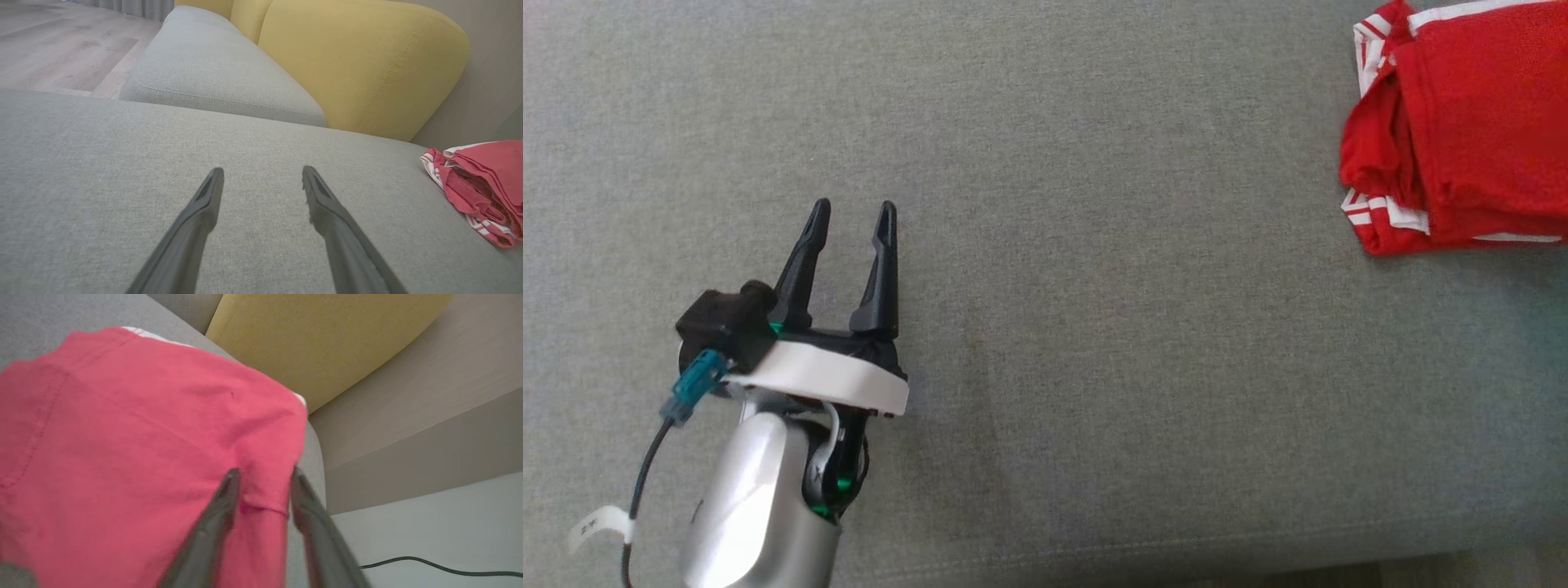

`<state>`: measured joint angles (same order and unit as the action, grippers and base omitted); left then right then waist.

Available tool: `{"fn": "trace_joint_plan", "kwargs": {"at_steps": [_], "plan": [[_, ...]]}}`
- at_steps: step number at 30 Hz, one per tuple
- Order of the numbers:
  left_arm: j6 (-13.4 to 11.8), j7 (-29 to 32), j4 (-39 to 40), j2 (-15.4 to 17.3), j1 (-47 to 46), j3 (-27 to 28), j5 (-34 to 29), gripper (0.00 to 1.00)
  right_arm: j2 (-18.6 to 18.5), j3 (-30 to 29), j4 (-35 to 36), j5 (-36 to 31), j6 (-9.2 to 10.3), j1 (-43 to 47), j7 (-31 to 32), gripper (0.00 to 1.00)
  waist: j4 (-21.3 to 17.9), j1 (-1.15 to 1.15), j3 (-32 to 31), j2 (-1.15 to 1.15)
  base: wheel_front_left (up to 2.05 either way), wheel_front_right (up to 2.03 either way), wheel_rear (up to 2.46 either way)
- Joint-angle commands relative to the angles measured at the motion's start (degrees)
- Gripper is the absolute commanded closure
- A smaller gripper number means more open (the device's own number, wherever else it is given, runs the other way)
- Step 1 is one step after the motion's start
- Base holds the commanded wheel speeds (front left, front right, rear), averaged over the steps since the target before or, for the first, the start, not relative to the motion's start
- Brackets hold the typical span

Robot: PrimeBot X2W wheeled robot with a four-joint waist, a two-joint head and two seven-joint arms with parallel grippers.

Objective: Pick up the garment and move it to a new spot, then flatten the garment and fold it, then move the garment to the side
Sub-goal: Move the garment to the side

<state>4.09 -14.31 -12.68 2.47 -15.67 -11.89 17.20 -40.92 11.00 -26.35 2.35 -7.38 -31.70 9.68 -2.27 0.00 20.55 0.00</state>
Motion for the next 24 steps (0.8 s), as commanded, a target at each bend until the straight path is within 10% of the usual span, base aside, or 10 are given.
{"fn": "trace_joint_plan", "kwargs": {"at_steps": [1, 13, 24], "plan": [[0.39, -0.69, 1.47, 0.41, -1.42, 2.35, -0.79, 0.00, -1.22, -1.08, 1.93, -0.70, -0.11, 1.69, 0.20, 0.00, 0.09, 0.00, -0.14, 0.00, 0.00, 0.00, 0.00], [0.40, -0.69, 0.74, 0.41, -0.16, 2.72, -0.69, 0.00, 4.61, -4.67, 4.95, -1.94, -0.11, 2.44, -2.55, 0.00, 0.56, 0.00, -4.13, 0.00, 0.00, 0.00, 0.00], [-0.67, -0.69, 2.81, 0.41, 3.59, 3.64, 0.81, 0.00, 23.41, -5.65, 10.22, 3.32, -0.11, 6.00, -13.56, 0.00, 2.55, 0.00, -12.85, 0.00, 0.00, 0.00, 0.00]]}}
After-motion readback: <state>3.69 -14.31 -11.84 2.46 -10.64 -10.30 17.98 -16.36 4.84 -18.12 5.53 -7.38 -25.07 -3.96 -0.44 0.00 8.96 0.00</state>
